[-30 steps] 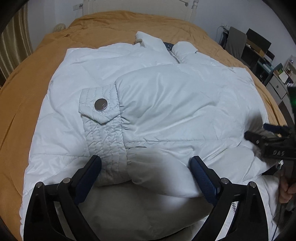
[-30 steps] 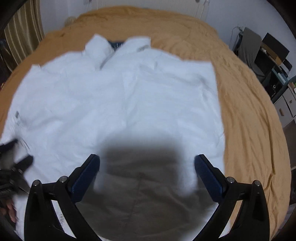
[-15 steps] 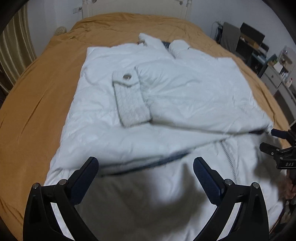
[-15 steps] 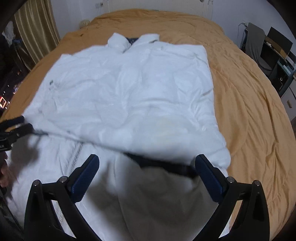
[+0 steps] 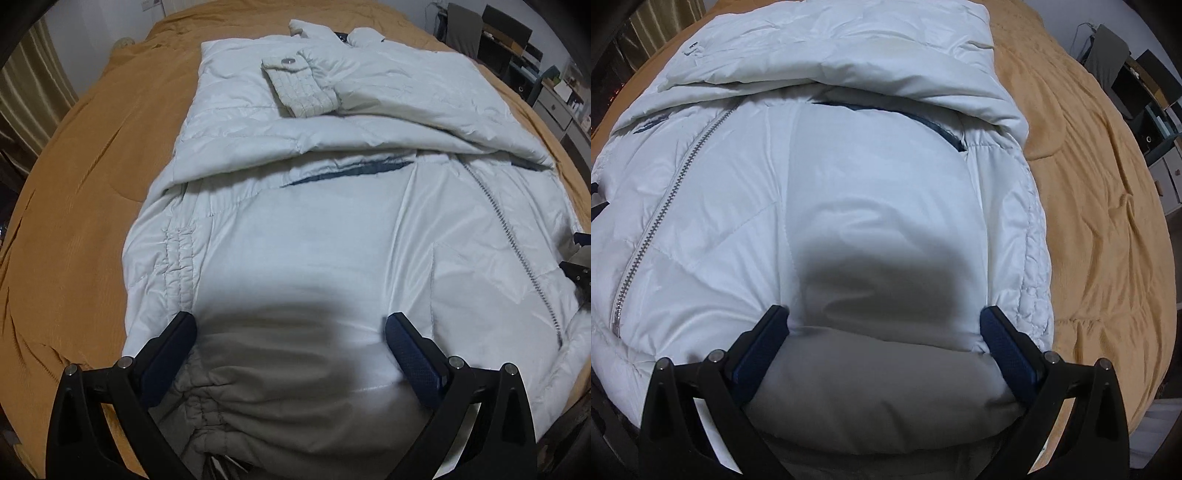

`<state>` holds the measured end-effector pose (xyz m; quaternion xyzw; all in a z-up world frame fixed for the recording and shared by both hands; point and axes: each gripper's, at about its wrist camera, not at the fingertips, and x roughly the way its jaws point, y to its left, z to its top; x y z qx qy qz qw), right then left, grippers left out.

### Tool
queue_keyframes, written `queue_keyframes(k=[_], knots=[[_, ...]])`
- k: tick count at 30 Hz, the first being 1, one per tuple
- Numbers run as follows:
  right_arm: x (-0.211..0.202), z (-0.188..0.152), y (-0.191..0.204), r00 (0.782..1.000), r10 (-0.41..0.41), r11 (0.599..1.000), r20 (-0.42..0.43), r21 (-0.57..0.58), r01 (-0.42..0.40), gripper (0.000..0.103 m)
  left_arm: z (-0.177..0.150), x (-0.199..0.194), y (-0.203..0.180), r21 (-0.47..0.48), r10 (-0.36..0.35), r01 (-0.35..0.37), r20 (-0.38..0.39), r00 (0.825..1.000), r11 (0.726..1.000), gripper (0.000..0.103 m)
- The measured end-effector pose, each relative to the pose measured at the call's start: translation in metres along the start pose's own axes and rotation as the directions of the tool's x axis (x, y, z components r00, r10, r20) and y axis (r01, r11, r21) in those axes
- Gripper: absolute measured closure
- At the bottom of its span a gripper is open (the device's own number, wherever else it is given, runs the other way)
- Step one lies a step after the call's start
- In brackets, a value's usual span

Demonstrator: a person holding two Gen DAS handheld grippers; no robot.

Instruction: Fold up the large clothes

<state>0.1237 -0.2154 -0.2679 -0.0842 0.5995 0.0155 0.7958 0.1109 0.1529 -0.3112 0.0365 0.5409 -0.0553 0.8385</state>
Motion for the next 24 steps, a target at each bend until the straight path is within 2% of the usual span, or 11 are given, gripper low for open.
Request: queue_keyframes(k=[1, 3, 5, 7, 10, 12, 13, 14, 17, 21, 24], knots=[[-0.006, 0.005, -0.004, 1.000, 0.010, 1.000, 0.007, 0.008, -0.010, 0.000, 0.005, -0.009, 0.007, -0.018, 0.001, -0.001, 0.023, 1.000, 1.000, 0.001], [-0.022, 0.017, -0.016, 0.997, 0.007, 0.999, 0.078, 0.031, -0.009, 0.000, 0.017, -0.023, 0.034, -0.098, 0.030, -0.023, 0.075, 0.997, 0.995, 0.001], [-0.030, 0.028, -0.039, 0.990, -0.055, 0.996, 0.128, 0.074, 0.045, 0.000, 0.033, -0.022, 0.068, -0.185, -0.027, 0.042, 0.084, 0.996, 0.982, 0.001], [-0.031, 0.044, -0.067, 0.986, -0.054, 0.987, 0.157, 0.155, 0.030, 0.000, 0.048, -0.006, 0.098, -0.253, -0.089, 0.102, 0.062, 0.994, 0.962, 0.001], [-0.007, 0.066, -0.100, 0.985, 0.116, 0.960, 0.126, 0.240, -0.144, 0.000, 0.057, 0.023, 0.122, -0.325, -0.214, 0.211, 0.027, 0.976, 0.922, 0.001], [0.019, 0.073, -0.102, 0.977, 0.201, 0.938, 0.069, 0.273, -0.212, 0.000, 0.056, 0.045, 0.124, -0.359, -0.300, 0.278, -0.005, 0.954, 0.891, 0.001], [0.030, 0.071, -0.097, 0.974, 0.226, 0.930, 0.036, 0.288, -0.226, 0.000, 0.055, 0.055, 0.121, -0.366, -0.310, 0.280, -0.023, 0.951, 0.887, 0.001], [0.042, 0.071, -0.097, 0.967, 0.254, 0.920, 0.005, 0.306, -0.244, 0.000, 0.052, 0.058, 0.118, -0.351, -0.299, 0.273, -0.021, 0.954, 0.896, 0.001], [0.039, 0.060, -0.098, 0.950, 0.310, 0.896, 0.034, 0.325, -0.304, 0.000, 0.030, 0.043, 0.099, -0.263, -0.265, 0.249, -0.026, 0.964, 0.932, 0.001], [0.028, 0.027, -0.088, 0.868, 0.496, 0.826, 0.021, 0.297, -0.480, 0.000, -0.001, 0.031, 0.063, -0.139, -0.274, 0.259, -0.106, 0.956, 0.956, 0.001], [0.020, 0.002, -0.076, 0.848, 0.530, 0.828, -0.018, 0.231, -0.512, 0.000, -0.018, 0.019, 0.053, -0.119, -0.312, 0.298, -0.121, 0.942, 0.947, 0.001]])
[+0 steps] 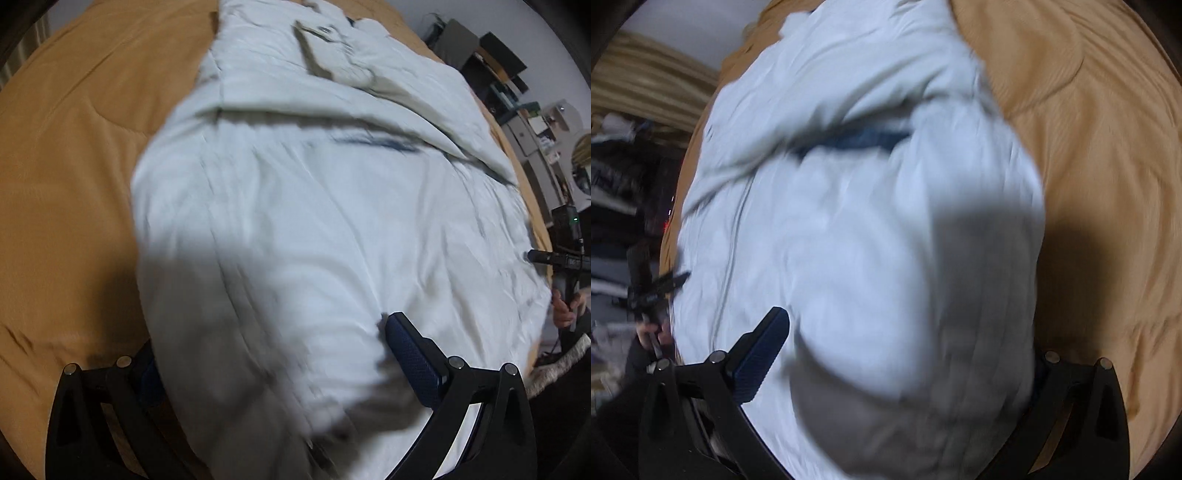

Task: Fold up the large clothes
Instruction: 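Grasp the jacket side with the left gripper while the right gripper grasps the cuff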

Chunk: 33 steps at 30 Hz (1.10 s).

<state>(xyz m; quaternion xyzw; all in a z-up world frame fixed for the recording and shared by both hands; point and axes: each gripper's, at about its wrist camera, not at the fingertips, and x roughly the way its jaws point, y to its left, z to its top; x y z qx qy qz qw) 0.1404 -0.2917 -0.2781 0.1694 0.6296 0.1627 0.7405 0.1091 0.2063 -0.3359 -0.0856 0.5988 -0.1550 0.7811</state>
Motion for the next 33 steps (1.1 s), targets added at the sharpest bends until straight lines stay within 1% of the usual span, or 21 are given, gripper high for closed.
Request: queue_keyframes(k=[2, 4, 6, 7, 8, 9, 10, 11, 12, 13, 16, 19, 21, 22, 24, 25, 27, 28, 30, 32, 33], knots=[[-0.003, -0.012, 0.003, 0.999, 0.033, 0.999, -0.009, -0.022, -0.033, 0.000, -0.008, -0.006, 0.000, -0.006, -0.043, 0.043, 0.020, 0.999, 0.999, 0.001], [-0.006, -0.018, 0.002, 0.999, 0.054, 0.998, 0.005, -0.021, -0.054, 0.000, -0.008, -0.004, 0.002, -0.012, -0.070, 0.071, 0.017, 0.997, 0.997, 0.002], [-0.004, -0.010, -0.002, 0.997, 0.071, 0.997, 0.013, 0.010, -0.071, 0.002, -0.002, -0.002, 0.006, -0.047, -0.099, 0.100, 0.014, 0.995, 0.994, 0.005], [-0.004, -0.009, -0.005, 0.997, 0.076, 0.997, 0.024, 0.032, -0.077, 0.015, 0.003, 0.000, 0.009, -0.070, -0.117, 0.118, 0.019, 0.993, 0.991, 0.008], [-0.004, -0.013, -0.004, 0.997, 0.064, 0.997, 0.039, 0.049, -0.066, 0.029, 0.007, 0.001, 0.015, -0.095, -0.125, 0.127, 0.026, 0.992, 0.987, 0.019], [-0.003, -0.012, -0.007, 0.997, 0.058, 0.996, 0.040, 0.064, -0.061, 0.056, 0.012, 0.002, 0.020, -0.132, -0.124, 0.127, 0.031, 0.992, 0.983, 0.036], [-0.002, -0.009, -0.009, 0.996, 0.077, 0.993, 0.039, 0.088, -0.080, 0.067, 0.016, 0.003, 0.026, -0.170, -0.122, 0.125, 0.029, 0.992, 0.977, 0.046], [-0.004, -0.007, -0.008, 0.995, 0.094, 0.990, 0.043, 0.097, -0.098, 0.072, 0.021, 0.003, 0.029, -0.203, -0.138, 0.141, 0.029, 0.990, 0.969, 0.066], [-0.008, -0.007, -0.002, 0.996, 0.082, 0.993, 0.047, 0.080, -0.085, 0.078, 0.024, 0.001, 0.031, -0.227, -0.176, 0.178, 0.032, 0.984, 0.957, 0.079], [-0.012, -0.004, 0.004, 0.997, 0.064, 0.996, 0.051, 0.059, -0.067, 0.082, 0.027, -0.005, 0.032, -0.233, -0.192, 0.195, 0.035, 0.981, 0.953, 0.081], [-0.040, 0.000, 0.034, 0.996, 0.036, 0.999, 0.085, -0.033, -0.034, 0.088, 0.042, -0.033, 0.012, -0.136, -0.153, 0.158, 0.047, 0.987, 0.978, 0.084], [-0.083, 0.007, 0.071, 0.989, -0.006, 0.992, 0.147, -0.123, 0.025, 0.090, 0.054, -0.065, -0.023, -0.028, -0.109, 0.111, 0.077, 0.991, 0.993, 0.086], [-0.114, 0.010, 0.094, 0.980, -0.023, 0.985, 0.197, -0.162, 0.056, 0.090, 0.057, -0.085, -0.039, 0.013, -0.107, 0.106, 0.093, 0.990, 0.994, 0.086], [-0.127, 0.009, 0.105, 0.976, -0.030, 0.982, 0.215, -0.176, 0.069, 0.091, 0.054, -0.095, -0.045, 0.025, -0.120, 0.118, 0.101, 0.988, 0.993, 0.086], [-0.149, 0.000, 0.123, 0.973, -0.037, 0.976, 0.229, -0.202, 0.085, 0.091, 0.040, -0.107, -0.051, 0.055, -0.139, 0.135, 0.084, 0.987, 0.989, 0.086], [-0.156, -0.009, 0.125, 0.971, -0.035, 0.973, 0.235, -0.213, 0.087, 0.091, 0.028, -0.113, -0.049, 0.077, -0.152, 0.147, 0.069, 0.986, 0.986, 0.086], [-0.168, -0.035, 0.128, 0.977, -0.016, 0.971, 0.211, -0.231, 0.066, 0.091, 0.003, -0.115, -0.047, 0.109, -0.181, 0.178, 0.019, 0.983, 0.978, 0.086], [-0.168, -0.049, 0.129, 0.981, -0.013, 0.969, 0.194, -0.239, 0.060, 0.091, -0.013, -0.116, -0.043, 0.109, -0.205, 0.204, -0.009, 0.979, 0.973, 0.086], [-0.173, -0.078, 0.118, 0.989, -0.017, 0.968, 0.146, -0.244, 0.052, 0.091, -0.038, -0.120, -0.032, 0.077, -0.274, 0.277, -0.048, 0.961, 0.958, 0.085], [-0.171, -0.103, 0.104, 0.996, -0.008, 0.977, 0.090, -0.213, 0.027, 0.091, -0.060, -0.118, -0.019, -0.006, -0.356, 0.357, -0.080, 0.931, 0.934, 0.085], [-0.168, -0.111, 0.096, 0.998, 0.001, 0.983, 0.068, -0.184, 0.012, 0.091, -0.066, -0.116, -0.016, -0.028, -0.364, 0.363, -0.092, 0.927, 0.931, 0.085]])
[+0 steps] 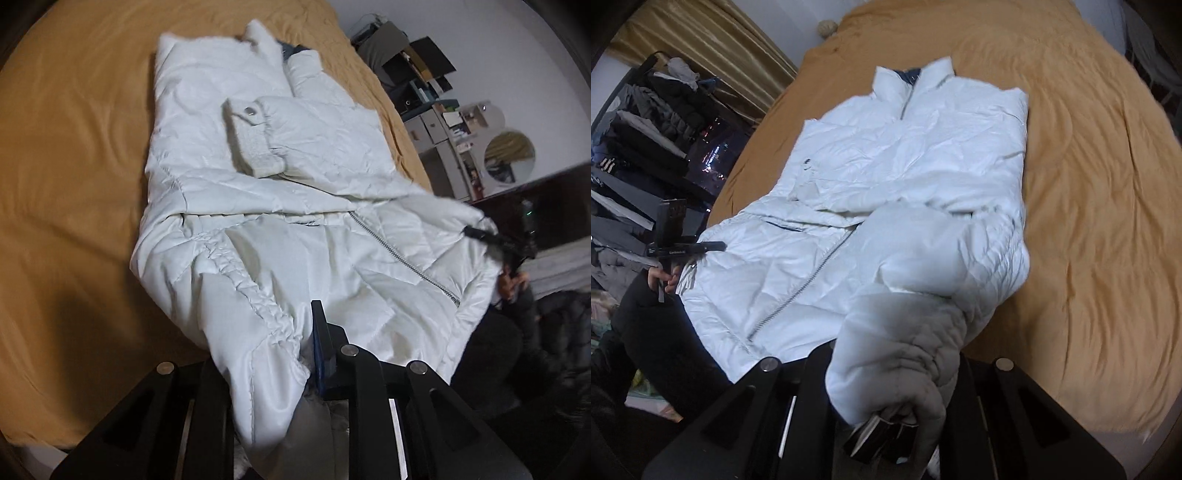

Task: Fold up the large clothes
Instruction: 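Grasp the jacket side with the left gripper while the right gripper grasps the cuff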

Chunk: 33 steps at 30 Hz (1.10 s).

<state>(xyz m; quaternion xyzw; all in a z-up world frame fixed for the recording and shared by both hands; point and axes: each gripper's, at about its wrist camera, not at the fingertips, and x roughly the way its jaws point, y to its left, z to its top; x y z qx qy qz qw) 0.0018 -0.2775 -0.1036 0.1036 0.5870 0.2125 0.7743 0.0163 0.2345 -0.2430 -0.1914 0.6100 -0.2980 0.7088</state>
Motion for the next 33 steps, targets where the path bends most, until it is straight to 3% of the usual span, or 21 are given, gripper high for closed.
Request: queue_keyframes(k=[3, 5, 7, 12, 16, 20, 22, 24, 25, 27, 30, 32, 33], knots=[[0.010, -0.011, -0.023, 0.998, 0.049, 0.995, -0.030, 0.093, -0.046, 0.091, 0.004, 0.002, 0.008, -0.044, -0.012, 0.012, 0.002, 1.000, 0.999, 0.085], [0.012, 0.004, -0.030, 0.997, 0.082, 0.986, -0.004, 0.146, -0.080, 0.091, 0.019, -0.007, 0.010, -0.066, -0.013, 0.015, 0.028, 1.000, 0.998, 0.085], [0.007, 0.029, -0.037, 0.991, 0.128, 0.972, 0.046, 0.191, -0.135, 0.091, 0.040, -0.020, 0.009, -0.081, -0.024, 0.030, 0.072, 0.997, 0.996, 0.084], [0.013, 0.126, -0.046, 0.986, 0.115, 0.962, 0.123, 0.235, -0.141, 0.090, 0.123, -0.039, 0.029, -0.164, -0.049, 0.082, 0.193, 0.980, 0.983, 0.081], [0.039, 0.199, -0.085, 0.977, 0.102, 0.916, 0.185, 0.365, -0.165, 0.085, 0.208, -0.006, 0.069, -0.353, -0.073, 0.176, 0.287, 0.955, 0.919, 0.081], [0.098, 0.242, -0.147, 0.974, 0.082, 0.822, 0.213, 0.537, -0.187, 0.080, 0.264, 0.056, 0.124, -0.483, -0.012, 0.150, 0.277, 0.961, 0.863, 0.081], [0.137, 0.252, -0.179, 0.978, 0.069, 0.779, 0.195, 0.602, -0.175, 0.080, 0.273, 0.090, 0.150, -0.545, -0.020, 0.179, 0.285, 0.958, 0.819, 0.081], [0.173, 0.249, -0.206, 0.972, 0.107, 0.725, 0.211, 0.652, -0.221, 0.080, 0.266, 0.107, 0.167, -0.574, -0.057, 0.268, 0.359, 0.932, 0.773, 0.081], [0.183, 0.247, -0.215, 0.962, 0.131, 0.704, 0.239, 0.661, -0.260, 0.080, 0.260, 0.111, 0.172, -0.571, -0.071, 0.298, 0.384, 0.920, 0.765, 0.081], [0.196, 0.245, -0.227, 0.933, 0.199, 0.666, 0.300, 0.657, -0.353, 0.077, 0.257, 0.112, 0.178, -0.551, -0.095, 0.323, 0.401, 0.911, 0.769, 0.081], [0.196, 0.246, -0.231, 0.915, 0.272, 0.639, 0.297, 0.656, -0.403, 0.071, 0.252, 0.114, 0.183, -0.548, -0.106, 0.348, 0.423, 0.900, 0.761, 0.081], [0.182, 0.236, -0.231, 0.896, 0.305, 0.595, 0.324, 0.670, -0.445, 0.060, 0.249, 0.113, 0.179, -0.548, -0.090, 0.333, 0.422, 0.902, 0.768, 0.081], [0.169, 0.229, -0.228, 0.886, 0.312, 0.584, 0.344, 0.666, -0.464, 0.046, 0.249, 0.113, 0.177, -0.548, -0.078, 0.319, 0.417, 0.906, 0.773, 0.081]])
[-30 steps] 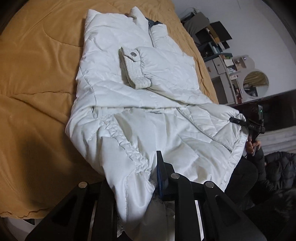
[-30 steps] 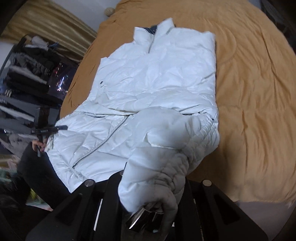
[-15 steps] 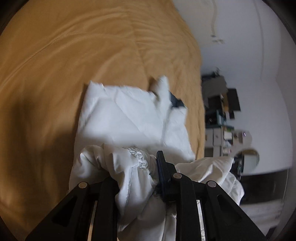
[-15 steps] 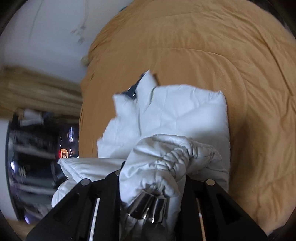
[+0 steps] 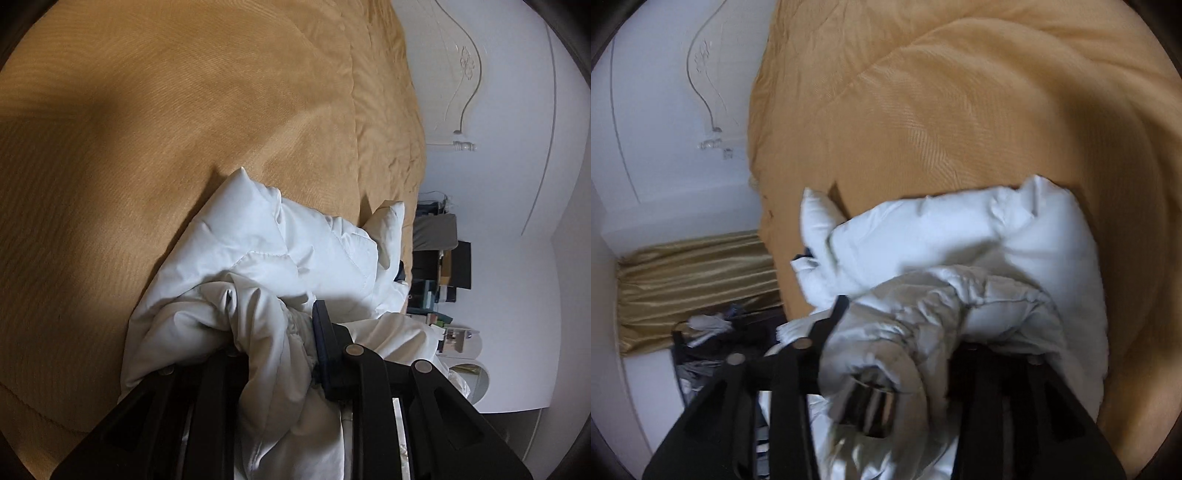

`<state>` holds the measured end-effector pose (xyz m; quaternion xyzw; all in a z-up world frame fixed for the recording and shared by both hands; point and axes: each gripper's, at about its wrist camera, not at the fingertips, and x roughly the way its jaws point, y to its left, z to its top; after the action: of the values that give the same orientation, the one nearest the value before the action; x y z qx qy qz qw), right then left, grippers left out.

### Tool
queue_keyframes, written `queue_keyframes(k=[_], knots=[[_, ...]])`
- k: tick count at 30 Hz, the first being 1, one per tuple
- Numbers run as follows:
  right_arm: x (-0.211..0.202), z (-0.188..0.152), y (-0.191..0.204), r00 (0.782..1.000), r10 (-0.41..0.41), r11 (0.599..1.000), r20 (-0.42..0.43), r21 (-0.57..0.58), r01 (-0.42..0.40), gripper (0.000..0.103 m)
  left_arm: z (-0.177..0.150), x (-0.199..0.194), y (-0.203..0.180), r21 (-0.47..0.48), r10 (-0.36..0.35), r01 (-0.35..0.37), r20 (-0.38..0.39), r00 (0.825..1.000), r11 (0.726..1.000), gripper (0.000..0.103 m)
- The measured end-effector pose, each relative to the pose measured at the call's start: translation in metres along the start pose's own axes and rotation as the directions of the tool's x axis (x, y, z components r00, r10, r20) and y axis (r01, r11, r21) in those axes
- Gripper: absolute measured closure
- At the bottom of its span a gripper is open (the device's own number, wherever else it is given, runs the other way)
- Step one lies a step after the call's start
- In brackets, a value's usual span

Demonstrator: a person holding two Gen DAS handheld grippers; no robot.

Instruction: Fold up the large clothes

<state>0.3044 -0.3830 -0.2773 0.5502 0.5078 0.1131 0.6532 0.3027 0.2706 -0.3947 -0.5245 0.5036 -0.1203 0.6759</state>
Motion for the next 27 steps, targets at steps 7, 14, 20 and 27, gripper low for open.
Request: queue_keyframes(k=[7, 14, 20, 27], knots=[[-0.092, -0.096, 0.052, 0.956, -0.075, 0.960, 0.284, -0.239, 0.146, 0.000, -0.004, 0.003, -0.012, 0.017, 0.041, -0.042, 0.019, 0.999, 0.999, 0.081], [0.029, -0.219, 0.138, 0.853, -0.241, 0.563, 0.463, -0.649, 0.512, 0.000, -0.008, 0.005, -0.018, 0.030, 0.037, -0.038, 0.034, 0.999, 0.999, 0.081], [0.145, -0.225, 0.092, 0.672, -0.420, 0.234, 0.610, -0.643, 0.729, 0.000, -0.008, -0.008, -0.016, 0.042, -0.024, 0.024, 0.000, 1.000, 0.999, 0.079], [0.143, -0.211, 0.077, 0.709, -0.417, 0.303, 0.569, -0.648, 0.698, 0.000, 0.004, -0.089, -0.034, 0.081, -0.046, 0.040, 0.073, 0.996, 0.996, 0.051]])
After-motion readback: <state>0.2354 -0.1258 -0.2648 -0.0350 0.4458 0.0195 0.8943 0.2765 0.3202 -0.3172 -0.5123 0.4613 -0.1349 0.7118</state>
